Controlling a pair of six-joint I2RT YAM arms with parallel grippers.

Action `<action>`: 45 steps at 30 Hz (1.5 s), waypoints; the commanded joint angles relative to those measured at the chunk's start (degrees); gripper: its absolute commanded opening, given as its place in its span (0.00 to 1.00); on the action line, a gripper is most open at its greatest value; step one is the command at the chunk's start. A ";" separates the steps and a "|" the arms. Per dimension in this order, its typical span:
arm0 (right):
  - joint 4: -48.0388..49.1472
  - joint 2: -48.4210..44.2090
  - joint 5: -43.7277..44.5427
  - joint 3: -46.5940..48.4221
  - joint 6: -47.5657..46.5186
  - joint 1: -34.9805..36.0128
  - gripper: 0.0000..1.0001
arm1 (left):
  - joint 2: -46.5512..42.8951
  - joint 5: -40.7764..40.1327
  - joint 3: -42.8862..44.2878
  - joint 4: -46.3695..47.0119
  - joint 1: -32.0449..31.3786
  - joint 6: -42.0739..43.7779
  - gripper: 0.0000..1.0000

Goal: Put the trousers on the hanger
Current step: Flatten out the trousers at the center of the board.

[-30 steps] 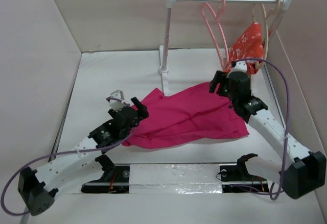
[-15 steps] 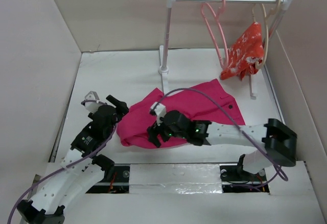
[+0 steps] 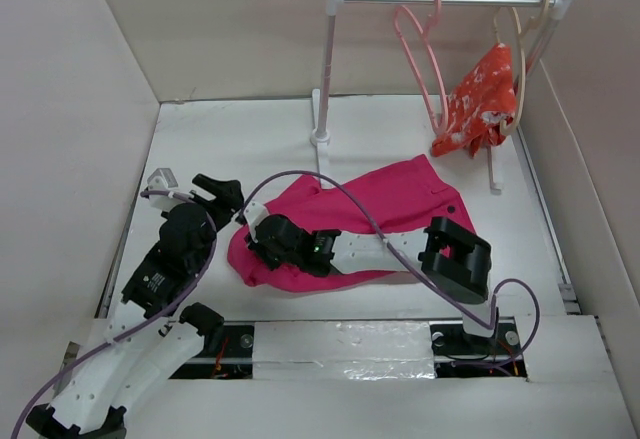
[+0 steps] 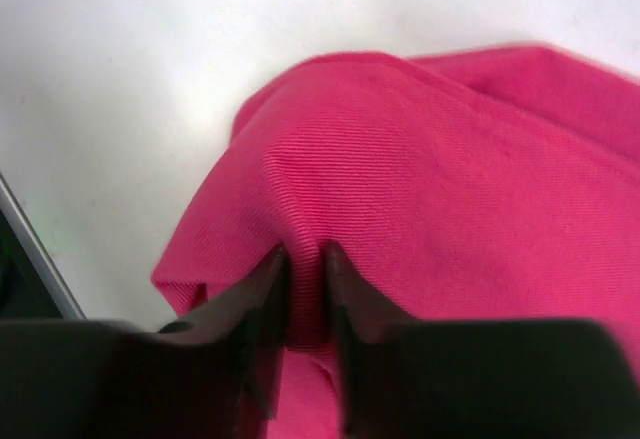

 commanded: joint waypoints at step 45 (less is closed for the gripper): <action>7.68 -42.11 -8.23 -41.01 15.19 -47.71 0.00 | 26.51 6.89 -18.69 30.81 -23.70 4.91 0.54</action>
